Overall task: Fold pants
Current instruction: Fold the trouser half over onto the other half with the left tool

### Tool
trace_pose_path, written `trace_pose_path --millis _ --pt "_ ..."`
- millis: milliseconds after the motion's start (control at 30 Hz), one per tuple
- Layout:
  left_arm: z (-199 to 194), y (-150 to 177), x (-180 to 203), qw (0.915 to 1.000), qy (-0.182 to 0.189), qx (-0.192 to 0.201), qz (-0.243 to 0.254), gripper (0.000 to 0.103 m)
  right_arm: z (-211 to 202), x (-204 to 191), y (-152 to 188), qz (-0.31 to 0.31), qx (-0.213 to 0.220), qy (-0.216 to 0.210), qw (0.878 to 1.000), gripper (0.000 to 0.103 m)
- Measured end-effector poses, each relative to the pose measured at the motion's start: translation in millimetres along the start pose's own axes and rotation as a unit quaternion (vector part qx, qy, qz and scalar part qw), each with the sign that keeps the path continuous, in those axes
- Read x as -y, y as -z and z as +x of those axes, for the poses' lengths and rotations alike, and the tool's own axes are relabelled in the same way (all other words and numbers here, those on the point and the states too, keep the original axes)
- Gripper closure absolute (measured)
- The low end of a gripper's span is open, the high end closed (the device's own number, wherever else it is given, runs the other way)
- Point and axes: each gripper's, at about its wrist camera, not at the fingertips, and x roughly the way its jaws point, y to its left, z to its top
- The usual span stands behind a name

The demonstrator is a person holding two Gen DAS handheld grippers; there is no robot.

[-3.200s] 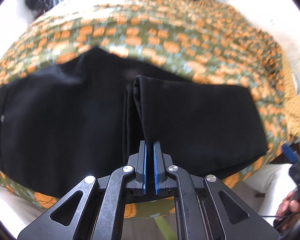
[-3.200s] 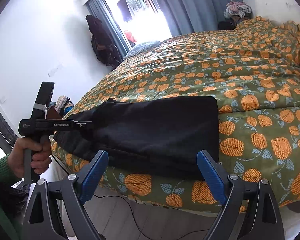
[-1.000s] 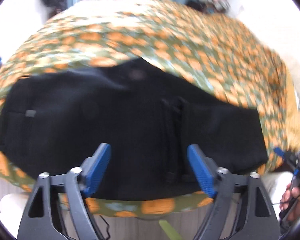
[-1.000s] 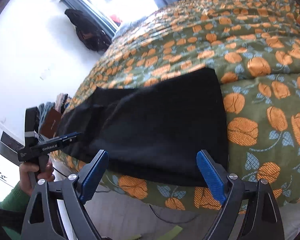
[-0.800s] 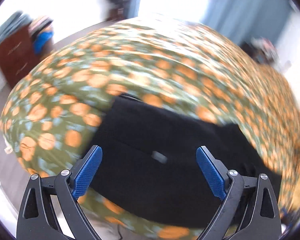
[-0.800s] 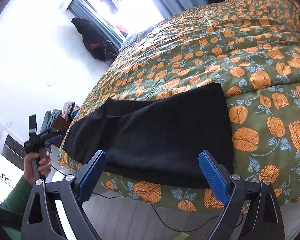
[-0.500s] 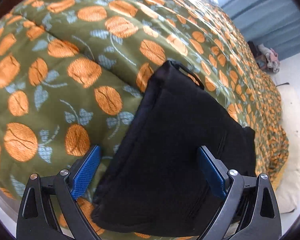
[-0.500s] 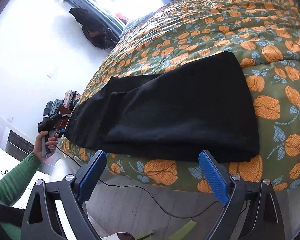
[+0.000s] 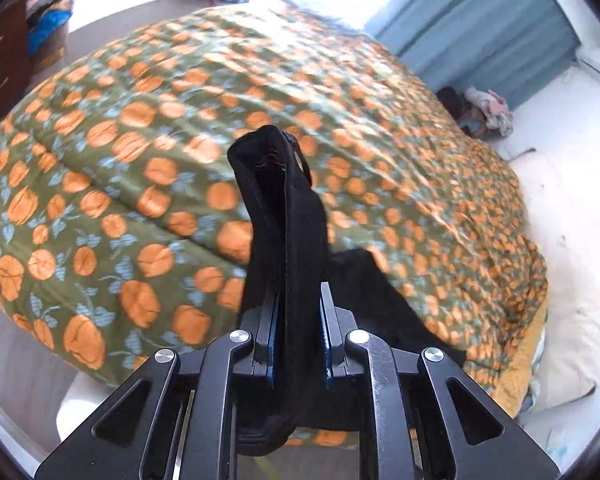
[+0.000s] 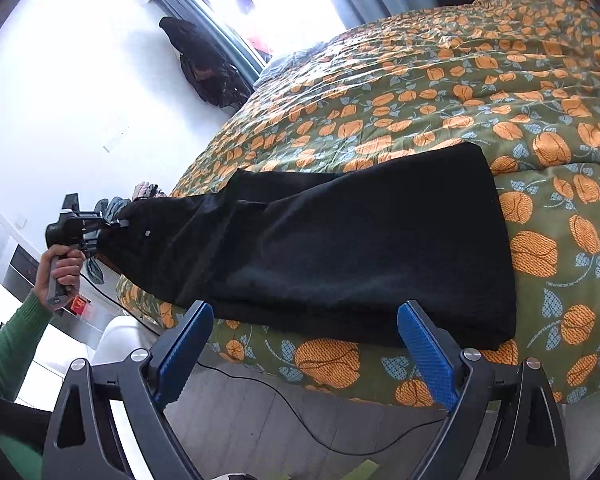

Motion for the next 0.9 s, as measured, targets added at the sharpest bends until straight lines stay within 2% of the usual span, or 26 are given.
trace_pose_path --millis 100,167,233,267,333,367,433,467,500,533,567,633,733,767,833,867,900 --pt "6 13 79 0.9973 0.041 -0.005 0.061 0.089 -5 8 2 0.012 0.012 -0.002 1.000 0.010" --pt "29 32 134 0.9928 0.059 -0.017 0.103 0.089 -8 14 4 0.018 0.019 0.000 1.000 0.010" --pt "64 57 180 0.9872 0.051 -0.028 0.148 0.087 -15 20 6 0.023 0.031 0.004 0.999 0.010" --pt "88 72 201 0.9830 0.051 -0.044 0.171 0.081 -18 22 6 0.025 0.036 0.006 0.999 0.010" --pt "132 102 230 0.9729 0.050 -0.081 0.211 0.080 -23 27 5 0.031 0.046 0.012 0.998 0.010" --pt "151 117 242 0.9670 0.035 -0.099 0.232 0.080 -26 29 6 0.034 0.051 0.014 0.998 0.010" --pt "159 140 260 0.9567 0.014 -0.114 0.268 0.080 -32 33 6 0.038 0.061 0.022 0.997 0.010" --pt "149 145 264 0.9542 0.031 -0.105 0.278 0.078 -35 35 6 0.039 0.065 0.027 0.997 0.010" --pt "139 145 264 0.9528 0.042 -0.095 0.285 0.076 -39 36 6 0.038 0.070 0.031 0.996 0.010" --pt "123 142 260 0.9517 0.043 -0.077 0.294 0.064 -42 37 6 0.038 0.075 0.034 0.996 0.010" --pt "109 137 253 0.9523 0.033 -0.055 0.298 0.051 -46 38 6 0.038 0.080 0.037 0.995 0.010" --pt "82 120 230 0.9545 -0.003 0.003 0.298 0.043 -47 42 6 0.046 0.083 0.036 0.995 0.010" --pt "64 99 173 0.9590 -0.069 0.045 0.271 0.045 -36 44 1 0.055 0.066 0.017 0.996 0.010" --pt "64 100 157 0.9592 -0.089 0.050 0.263 0.050 -29 41 -4 0.050 0.057 0.007 0.997 0.010" --pt "83 109 125 0.9593 -0.120 0.024 0.255 0.062 -17 27 -17 0.016 0.041 -0.021 0.999 0.010" --pt "97 118 117 0.9591 -0.121 0.004 0.256 0.072 -10 19 -26 -0.007 0.029 -0.035 0.999 0.010" --pt "115 129 109 0.9570 -0.124 -0.021 0.262 0.075 0 12 -36 -0.026 0.013 -0.054 0.998 0.010"
